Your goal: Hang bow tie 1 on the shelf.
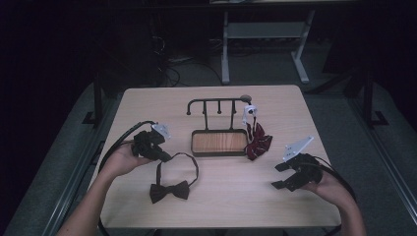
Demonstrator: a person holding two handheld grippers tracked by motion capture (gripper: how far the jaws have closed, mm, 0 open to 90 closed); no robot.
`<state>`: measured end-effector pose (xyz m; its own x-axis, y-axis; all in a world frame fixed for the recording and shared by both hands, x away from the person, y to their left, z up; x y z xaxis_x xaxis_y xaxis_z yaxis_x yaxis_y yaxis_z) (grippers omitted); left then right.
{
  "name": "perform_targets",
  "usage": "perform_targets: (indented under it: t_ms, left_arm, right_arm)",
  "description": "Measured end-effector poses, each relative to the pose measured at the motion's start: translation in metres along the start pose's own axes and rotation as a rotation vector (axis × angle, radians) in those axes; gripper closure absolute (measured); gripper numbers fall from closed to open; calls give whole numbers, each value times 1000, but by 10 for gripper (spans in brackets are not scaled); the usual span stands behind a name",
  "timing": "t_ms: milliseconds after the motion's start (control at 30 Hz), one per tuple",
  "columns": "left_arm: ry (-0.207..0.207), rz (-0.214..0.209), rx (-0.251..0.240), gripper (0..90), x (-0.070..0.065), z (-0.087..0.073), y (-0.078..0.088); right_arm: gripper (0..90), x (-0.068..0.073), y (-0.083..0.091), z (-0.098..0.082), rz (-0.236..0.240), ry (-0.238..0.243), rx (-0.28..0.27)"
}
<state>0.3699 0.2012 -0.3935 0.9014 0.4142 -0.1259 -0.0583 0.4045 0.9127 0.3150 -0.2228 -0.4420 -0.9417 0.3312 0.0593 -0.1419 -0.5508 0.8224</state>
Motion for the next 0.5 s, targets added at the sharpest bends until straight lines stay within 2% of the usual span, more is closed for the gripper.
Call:
perform_targets:
  t_ms: [100,500]
  left_arm:
    - [-9,-9,-1,899,-3,2,4]
    - [-44,-5,-24,900,-13,10,25]
  right_arm:
    - [324,0,0,0,-2,3,0]
    - [322,-1,-1,1,0,4,3]
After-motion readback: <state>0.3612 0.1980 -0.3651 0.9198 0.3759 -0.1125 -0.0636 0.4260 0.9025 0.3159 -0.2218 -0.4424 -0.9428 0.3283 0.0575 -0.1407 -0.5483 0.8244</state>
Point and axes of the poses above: each handheld gripper's, and its own axes: y roughly backward along the jaws, z roughly out of its top, x roughly to its left, the point moved 3 cm from there along -y, roughly forward along the jaws, and after that the axes turned 5 degrees about y, right-handed, at the moved point
